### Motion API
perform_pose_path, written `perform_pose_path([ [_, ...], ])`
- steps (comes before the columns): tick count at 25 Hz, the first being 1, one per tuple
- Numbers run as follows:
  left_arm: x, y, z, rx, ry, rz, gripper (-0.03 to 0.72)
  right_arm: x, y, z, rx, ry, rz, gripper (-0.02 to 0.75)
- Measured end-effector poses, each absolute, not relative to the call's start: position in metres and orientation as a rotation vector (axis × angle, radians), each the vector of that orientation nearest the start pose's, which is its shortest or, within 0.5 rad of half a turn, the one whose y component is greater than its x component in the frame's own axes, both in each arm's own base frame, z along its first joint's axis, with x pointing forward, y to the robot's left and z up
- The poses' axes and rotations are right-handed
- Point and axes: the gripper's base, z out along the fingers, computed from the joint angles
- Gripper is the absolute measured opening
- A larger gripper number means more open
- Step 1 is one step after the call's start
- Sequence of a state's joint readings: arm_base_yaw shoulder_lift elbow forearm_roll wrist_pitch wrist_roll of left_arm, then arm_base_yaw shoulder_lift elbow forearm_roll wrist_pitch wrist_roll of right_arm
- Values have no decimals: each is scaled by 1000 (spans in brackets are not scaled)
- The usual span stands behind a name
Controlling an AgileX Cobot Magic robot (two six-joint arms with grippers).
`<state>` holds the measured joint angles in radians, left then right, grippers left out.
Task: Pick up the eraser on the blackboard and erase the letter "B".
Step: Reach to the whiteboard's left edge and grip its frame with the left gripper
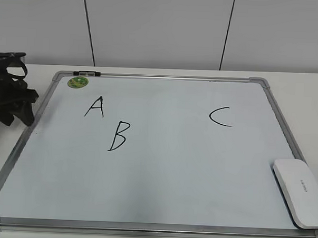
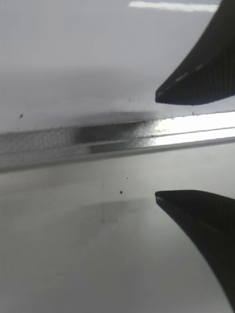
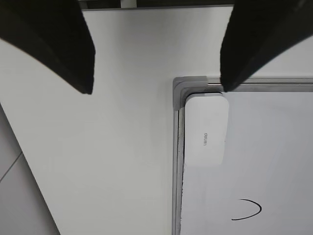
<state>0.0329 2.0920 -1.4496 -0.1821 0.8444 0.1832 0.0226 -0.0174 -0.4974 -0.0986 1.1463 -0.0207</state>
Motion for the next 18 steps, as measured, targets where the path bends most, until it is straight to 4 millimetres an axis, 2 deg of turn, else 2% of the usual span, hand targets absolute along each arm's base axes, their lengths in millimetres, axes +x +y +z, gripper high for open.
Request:
perform_pose_path([
  [5, 415, 10, 146, 34, 2945, -211, 405, -11, -8, 270, -35, 2113, -118, 592],
  [12, 415, 9, 146, 36, 2941, -226, 394, -11, -8, 270, -35, 2113, -118, 592],
  [18, 416, 9, 131, 24, 2974, -241, 390, -11, -8, 270, -35, 2113, -118, 592],
])
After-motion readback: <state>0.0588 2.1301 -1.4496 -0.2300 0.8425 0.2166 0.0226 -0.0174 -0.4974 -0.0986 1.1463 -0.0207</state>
